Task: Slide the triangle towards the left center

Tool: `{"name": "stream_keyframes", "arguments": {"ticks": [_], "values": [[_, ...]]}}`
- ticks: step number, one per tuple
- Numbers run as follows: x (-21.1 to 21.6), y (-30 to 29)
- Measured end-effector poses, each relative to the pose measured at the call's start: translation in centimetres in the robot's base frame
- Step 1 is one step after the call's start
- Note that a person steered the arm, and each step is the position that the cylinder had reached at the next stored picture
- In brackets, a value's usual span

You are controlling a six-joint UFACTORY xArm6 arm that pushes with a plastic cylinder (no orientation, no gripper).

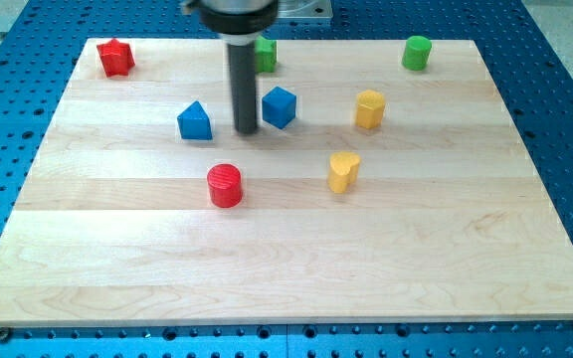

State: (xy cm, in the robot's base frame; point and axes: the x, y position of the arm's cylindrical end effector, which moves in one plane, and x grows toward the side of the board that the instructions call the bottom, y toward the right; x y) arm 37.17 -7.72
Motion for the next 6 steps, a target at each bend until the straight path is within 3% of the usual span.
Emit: {"name": "stream_keyframes", "arguments": {"ticks": [1,3,4,5,6], "values": [[0.0,-5.8],[1.1,-9.3],[1.2,-8.6],[0.2,0.3],[-0.6,0.8]]}}
